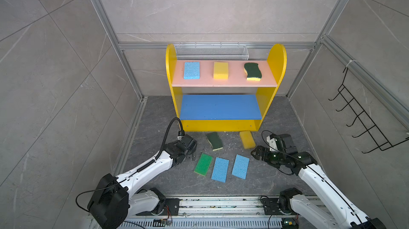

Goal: Arrange cleaning sponges on a shelf
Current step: Pick up the cleaning sponge at the center of the table.

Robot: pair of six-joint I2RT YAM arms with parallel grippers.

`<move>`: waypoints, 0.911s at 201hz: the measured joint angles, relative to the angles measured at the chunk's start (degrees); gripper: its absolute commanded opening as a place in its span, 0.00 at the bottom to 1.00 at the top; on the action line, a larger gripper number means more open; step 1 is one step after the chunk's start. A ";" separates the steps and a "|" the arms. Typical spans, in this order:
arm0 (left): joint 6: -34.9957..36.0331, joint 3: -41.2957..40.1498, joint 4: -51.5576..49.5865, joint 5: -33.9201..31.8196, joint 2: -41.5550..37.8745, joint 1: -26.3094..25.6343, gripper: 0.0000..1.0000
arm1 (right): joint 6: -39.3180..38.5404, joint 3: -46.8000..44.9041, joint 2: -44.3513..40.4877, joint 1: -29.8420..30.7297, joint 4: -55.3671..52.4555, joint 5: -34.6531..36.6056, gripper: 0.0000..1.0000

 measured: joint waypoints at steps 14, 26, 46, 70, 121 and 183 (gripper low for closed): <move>-0.39 -0.61 0.96 0.44 0.42 0.00 0.93 | 0.35 -0.20 0.94 1.27 0.63 1.29 0.98; -0.66 -0.70 1.60 0.96 0.79 0.00 0.93 | 0.35 -0.20 2.89 2.16 1.90 2.69 0.97; -0.85 -0.70 2.75 1.55 0.92 0.00 0.93 | 0.24 -0.11 7.98 2.89 4.07 4.87 0.96; -0.87 -0.70 3.43 1.84 0.83 0.00 0.93 | -0.81 0.46 15.28 3.19 6.29 8.22 0.97; -0.83 -0.85 4.87 3.17 -0.94 0.00 0.92 | -5.44 5.25 23.52 3.32 11.98 12.33 0.99; 0.00 -0.83 5.31 3.21 -1.33 0.00 0.92 | -10.62 8.50 33.31 3.56 18.14 14.25 0.99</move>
